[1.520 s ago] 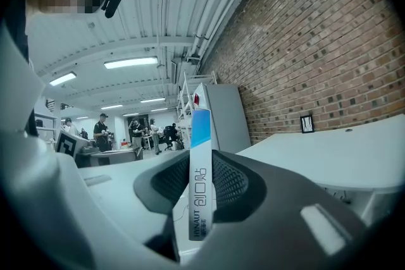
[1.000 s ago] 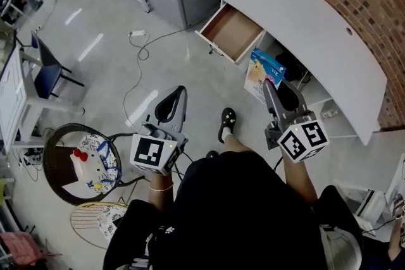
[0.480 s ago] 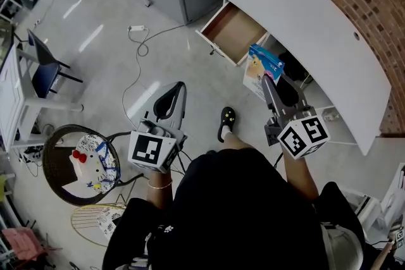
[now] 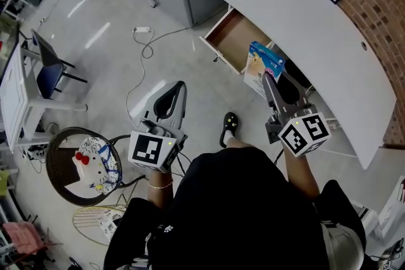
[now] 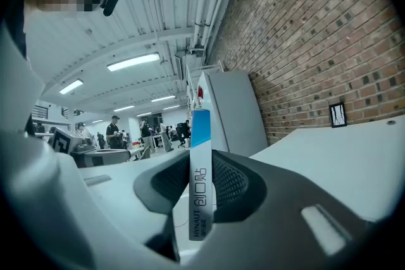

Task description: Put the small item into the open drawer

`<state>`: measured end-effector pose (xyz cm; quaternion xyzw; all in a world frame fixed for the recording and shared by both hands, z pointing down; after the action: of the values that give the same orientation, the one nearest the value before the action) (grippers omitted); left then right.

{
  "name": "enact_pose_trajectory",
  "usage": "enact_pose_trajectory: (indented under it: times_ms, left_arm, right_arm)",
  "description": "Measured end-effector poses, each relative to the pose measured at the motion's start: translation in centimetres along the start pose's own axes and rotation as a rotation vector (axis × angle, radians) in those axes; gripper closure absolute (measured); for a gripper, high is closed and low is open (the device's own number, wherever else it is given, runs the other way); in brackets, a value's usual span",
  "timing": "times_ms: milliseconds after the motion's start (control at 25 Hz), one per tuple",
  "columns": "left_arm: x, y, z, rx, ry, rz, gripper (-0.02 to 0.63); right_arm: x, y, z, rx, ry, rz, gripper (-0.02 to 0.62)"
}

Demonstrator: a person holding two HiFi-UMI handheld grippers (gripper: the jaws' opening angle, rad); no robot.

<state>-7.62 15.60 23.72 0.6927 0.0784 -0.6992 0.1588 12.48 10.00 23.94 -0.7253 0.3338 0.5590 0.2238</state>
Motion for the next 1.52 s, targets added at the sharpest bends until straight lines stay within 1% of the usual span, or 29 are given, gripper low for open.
enact_pose_trajectory:
  times_ms: [160,400,640,760,1000,1280,1520]
  left_arm:
    - [0.7,1.8,0.5,0.018,-0.003,-0.001,0.612]
    - [1.0,5.0,1.0,0.022,-0.010,-0.004,0.611]
    - [0.9,8.2,1.2,0.023,-0.011,-0.003,0.612]
    - [0.5,8.7,1.2,0.025,-0.007,-0.009,0.612]
    - [0.8,12.9,0.9,0.028,-0.010,0.007,0.612]
    - [0.5,14.9,0.2,0.016,-0.003,0.018,0.611]
    - [0.0,15.4,0.1,0.018,-0.003,0.032,0.612]
  right_arm:
    - [0.8,1.3,-1.7,0.009,-0.002,0.001,0.495]
    - [1.6,3.1,-4.2,0.020,-0.006,0.011,0.495]
    - [1.7,4.6,-6.7,0.028,-0.003,0.021,0.495]
    - [0.9,4.8,-7.1,0.033,0.002,0.027,0.495]
    - [1.6,6.5,-10.7,0.049,0.022,0.042,0.495]
    - [1.2,6.6,-12.5,0.052,0.036,0.048,0.495]
    - [0.6,6.8,-13.2,0.056,0.044,0.058,0.495]
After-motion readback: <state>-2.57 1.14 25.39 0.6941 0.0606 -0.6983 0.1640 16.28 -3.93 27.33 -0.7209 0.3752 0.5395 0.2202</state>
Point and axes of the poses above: the fingertips, and each gripper's own axes: y forward along the fingers, z to its left, x out of its top, the point moved 1 cm from there along -y, backward along the fingers, and after that the axes turned 5 degrees about x, right-handed, at the moved point
